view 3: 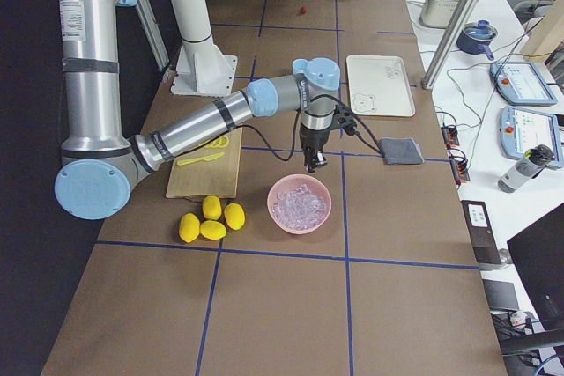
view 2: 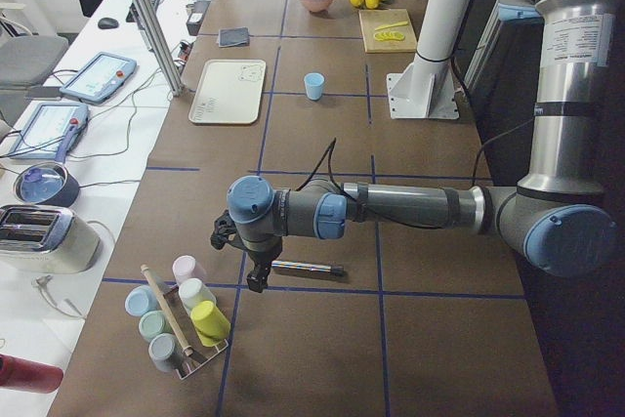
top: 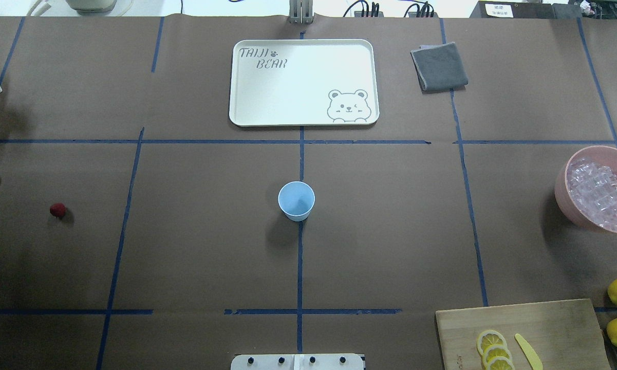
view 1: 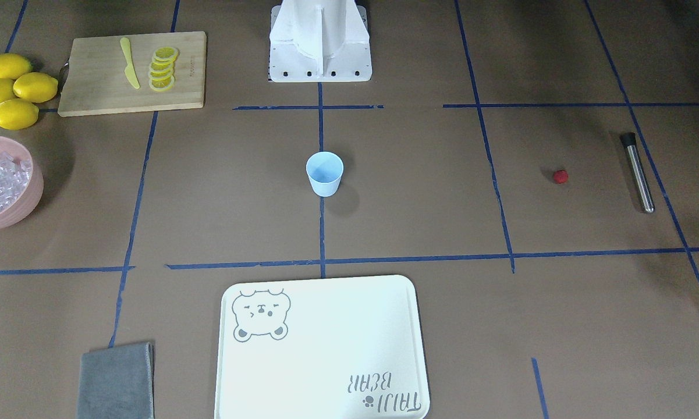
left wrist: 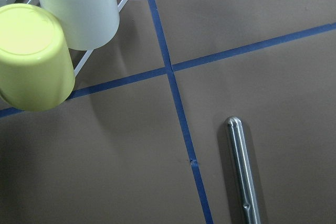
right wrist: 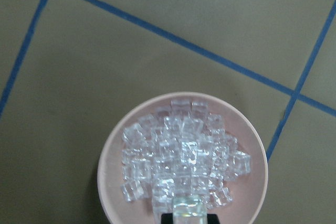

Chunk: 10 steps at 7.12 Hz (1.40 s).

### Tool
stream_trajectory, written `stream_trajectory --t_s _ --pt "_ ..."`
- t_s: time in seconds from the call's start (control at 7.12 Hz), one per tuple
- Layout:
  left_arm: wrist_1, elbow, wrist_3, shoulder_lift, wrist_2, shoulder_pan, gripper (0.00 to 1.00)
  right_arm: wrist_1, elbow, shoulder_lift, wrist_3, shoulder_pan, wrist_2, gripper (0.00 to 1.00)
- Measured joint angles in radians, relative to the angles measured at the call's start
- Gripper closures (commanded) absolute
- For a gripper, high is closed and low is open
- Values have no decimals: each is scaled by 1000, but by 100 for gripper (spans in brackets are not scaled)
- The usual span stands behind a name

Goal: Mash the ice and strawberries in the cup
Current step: 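Carry the ice cube with the right gripper over the blue paper cup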

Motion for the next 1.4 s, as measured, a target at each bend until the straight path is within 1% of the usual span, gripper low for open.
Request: stream_trajectory --t_s 0.28,0.56,0.7,0.84,0.98,1.12,1.4 --pt "2 -1 -2 -13 0 1 0 -17 -12 162 183 -100 19 100" --pt "0 -2 -3 -26 5 2 0 -19 -24 325 445 -248 16 100" --pt "0 0 -2 -34 10 3 0 -17 -30 404 585 -329 -3 100" --pt "1 6 -1 -39 16 4 0 -16 -36 474 708 -414 -39 100" --pt "1 9 1 -41 24 5 0 -15 -66 552 830 -504 -100 100" --pt "0 11 1 -41 29 6 0 -13 -129 639 935 -582 -159 100" --pt "-1 14 -2 -42 32 7 0 4 -312 799 1076 -693 -247 100"
